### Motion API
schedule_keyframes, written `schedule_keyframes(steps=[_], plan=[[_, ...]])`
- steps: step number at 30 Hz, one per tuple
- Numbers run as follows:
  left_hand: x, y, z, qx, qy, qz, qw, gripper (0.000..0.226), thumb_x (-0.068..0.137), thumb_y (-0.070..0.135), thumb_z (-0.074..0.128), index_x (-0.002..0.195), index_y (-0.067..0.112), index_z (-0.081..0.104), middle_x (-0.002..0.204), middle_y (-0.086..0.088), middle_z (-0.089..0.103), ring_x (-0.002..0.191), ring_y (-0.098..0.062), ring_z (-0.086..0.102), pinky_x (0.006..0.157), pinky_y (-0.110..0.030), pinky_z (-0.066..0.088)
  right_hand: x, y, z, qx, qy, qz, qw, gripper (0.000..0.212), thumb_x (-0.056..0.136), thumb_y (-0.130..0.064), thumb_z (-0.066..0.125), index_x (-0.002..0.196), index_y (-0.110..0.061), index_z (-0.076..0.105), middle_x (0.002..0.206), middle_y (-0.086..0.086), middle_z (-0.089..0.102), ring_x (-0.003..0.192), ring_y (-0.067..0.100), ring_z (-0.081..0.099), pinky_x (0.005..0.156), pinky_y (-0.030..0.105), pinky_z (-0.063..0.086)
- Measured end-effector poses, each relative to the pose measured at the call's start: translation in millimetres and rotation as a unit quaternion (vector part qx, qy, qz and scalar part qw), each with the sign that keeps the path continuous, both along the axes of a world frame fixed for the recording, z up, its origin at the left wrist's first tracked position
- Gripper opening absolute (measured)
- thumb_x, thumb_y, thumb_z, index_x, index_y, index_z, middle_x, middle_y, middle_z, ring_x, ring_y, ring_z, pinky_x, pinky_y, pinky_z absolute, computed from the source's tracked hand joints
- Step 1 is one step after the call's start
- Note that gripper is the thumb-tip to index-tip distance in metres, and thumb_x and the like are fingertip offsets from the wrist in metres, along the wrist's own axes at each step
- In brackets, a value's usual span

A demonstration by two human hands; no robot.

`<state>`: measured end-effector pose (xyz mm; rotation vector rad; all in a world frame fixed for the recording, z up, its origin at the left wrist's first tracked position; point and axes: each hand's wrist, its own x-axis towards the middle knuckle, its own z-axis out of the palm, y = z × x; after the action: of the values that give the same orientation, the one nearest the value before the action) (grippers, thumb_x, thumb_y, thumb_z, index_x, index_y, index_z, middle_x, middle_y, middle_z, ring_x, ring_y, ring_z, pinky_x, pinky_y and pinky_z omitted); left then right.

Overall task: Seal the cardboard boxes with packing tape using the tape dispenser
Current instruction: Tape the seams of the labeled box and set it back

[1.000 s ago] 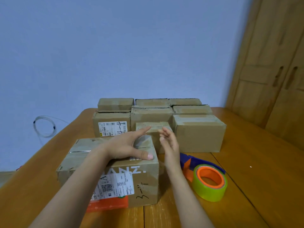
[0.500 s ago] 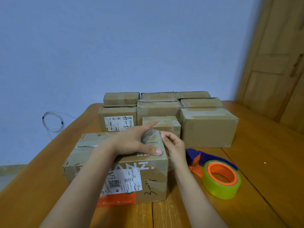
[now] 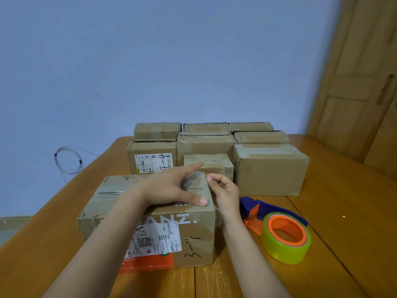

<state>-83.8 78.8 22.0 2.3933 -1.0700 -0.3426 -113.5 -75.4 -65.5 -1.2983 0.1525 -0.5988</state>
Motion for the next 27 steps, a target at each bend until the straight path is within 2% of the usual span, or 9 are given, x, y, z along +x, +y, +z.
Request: schedule_keyframes(steps=[6, 9, 12, 15, 20, 23, 24, 27], plan=[[-1.1, -0.2, 0.6, -0.009, 0.012, 0.008, 1.000, 0.113, 0.051, 0.073, 0.066, 0.149, 0.043, 0.019, 0.149, 0.014, 0.037, 0.131, -0.006, 0.040, 0.110, -0.028, 0.030, -1.7, 5.1, 1.2, -0.058, -0.009, -0.073, 0.996, 0.022, 0.086, -0.001, 0.065, 0.080, -0.021, 0.071, 0.083, -0.001, 0.073, 0.086, 0.018, 0.068, 0.086, 0.040, 0.055], [-0.7, -0.7, 0.2, -0.019, 0.024, 0.016, 0.999, 0.112, 0.052, 0.069, 0.071, 0.149, 0.042, 0.022, 0.147, 0.014, 0.039, 0.127, -0.004, 0.041, 0.104, -0.024, 0.031, -9.8, 2.3, 0.8, -0.062, -0.006, -0.051, 0.997, 0.023, 0.087, -0.001, 0.063, 0.087, -0.022, 0.073, 0.090, -0.001, 0.073, 0.092, 0.017, 0.068, 0.090, 0.040, 0.053], [0.3, -2.3, 0.6, -0.017, 0.030, 0.021, 0.999, 0.117, 0.045, 0.074, 0.067, 0.149, 0.042, 0.022, 0.146, 0.013, 0.041, 0.127, -0.005, 0.043, 0.104, -0.024, 0.032, -18.9, 2.6, -2.4, -0.078, -0.006, -0.011, 0.997, 0.035, 0.091, 0.004, 0.054, 0.098, -0.025, 0.072, 0.097, -0.001, 0.070, 0.098, 0.016, 0.065, 0.094, 0.040, 0.051], [1.1, -2.9, 0.0, -0.015, 0.035, 0.024, 0.999, 0.118, 0.044, 0.075, 0.066, 0.149, 0.042, 0.022, 0.146, 0.012, 0.041, 0.128, -0.006, 0.042, 0.106, -0.026, 0.032, -25.0, 3.0, -3.6, -0.091, 0.002, 0.014, 0.996, 0.048, 0.091, 0.010, 0.046, 0.097, -0.032, 0.070, 0.098, -0.004, 0.066, 0.100, 0.016, 0.062, 0.097, 0.042, 0.049], [2.4, -1.9, -1.0, -0.007, 0.026, 0.023, 0.999, 0.117, 0.045, 0.077, 0.065, 0.149, 0.043, 0.023, 0.146, 0.013, 0.042, 0.127, -0.007, 0.043, 0.108, -0.029, 0.032, -37.5, -1.5, -8.4, -0.094, 0.002, 0.023, 0.995, 0.050, 0.092, 0.009, 0.041, 0.099, -0.030, 0.070, 0.109, -0.002, 0.070, 0.107, 0.011, 0.063, 0.099, 0.039, 0.048], [3.4, -1.3, -1.5, -0.009, 0.022, 0.019, 1.000, 0.117, 0.046, 0.077, 0.065, 0.149, 0.042, 0.022, 0.149, 0.012, 0.038, 0.133, -0.009, 0.040, 0.113, -0.033, 0.030, -37.2, -4.3, -10.1, -0.079, -0.006, 0.006, 0.997, 0.040, 0.092, -0.003, 0.041, 0.104, -0.028, 0.070, 0.106, -0.002, 0.072, 0.109, 0.012, 0.063, 0.102, 0.043, 0.046], [3.4, -1.6, -1.7, -0.009, 0.022, 0.017, 1.000, 0.117, 0.047, 0.077, 0.065, 0.149, 0.041, 0.021, 0.151, 0.012, 0.036, 0.135, -0.009, 0.038, 0.114, -0.035, 0.029, -35.8, -4.6, -9.6, -0.074, -0.010, 0.010, 0.997, 0.037, 0.089, -0.012, 0.042, 0.110, -0.028, 0.068, 0.111, -0.003, 0.071, 0.113, 0.012, 0.061, 0.104, 0.043, 0.044], [4.0, -1.8, -2.6, -0.013, 0.028, 0.017, 0.999, 0.116, 0.048, 0.076, 0.066, 0.149, 0.042, 0.021, 0.153, 0.012, 0.033, 0.137, -0.010, 0.035, 0.115, -0.036, 0.027, -30.2, -2.7, -8.7, -0.060, -0.007, 0.061, 0.996, 0.046, 0.082, -0.030, 0.042, 0.124, -0.028, 0.059, 0.129, -0.005, 0.061, 0.123, 0.008, 0.052, 0.111, 0.039, 0.037]])
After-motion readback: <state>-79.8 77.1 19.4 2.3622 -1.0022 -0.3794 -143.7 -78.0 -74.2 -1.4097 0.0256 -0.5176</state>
